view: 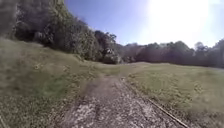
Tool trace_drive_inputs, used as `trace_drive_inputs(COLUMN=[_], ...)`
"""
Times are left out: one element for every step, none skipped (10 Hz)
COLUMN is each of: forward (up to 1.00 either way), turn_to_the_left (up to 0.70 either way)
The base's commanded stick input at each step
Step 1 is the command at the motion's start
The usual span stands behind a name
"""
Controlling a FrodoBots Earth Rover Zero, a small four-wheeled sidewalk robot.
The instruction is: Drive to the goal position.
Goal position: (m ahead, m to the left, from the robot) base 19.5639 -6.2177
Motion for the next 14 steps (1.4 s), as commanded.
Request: trace_drive_inputs(forward=[0.70,0.70,0.70,0.70,0.70,0.70,0.70,0.70,0.70,0.70,0.70,0.70,0.70,0.70], turn_to_the_left=[0.00,0.00,0.00,0.00,0.00,0.00,0.00,0.00,0.00,0.00,0.00,0.00,0.00,0.00])
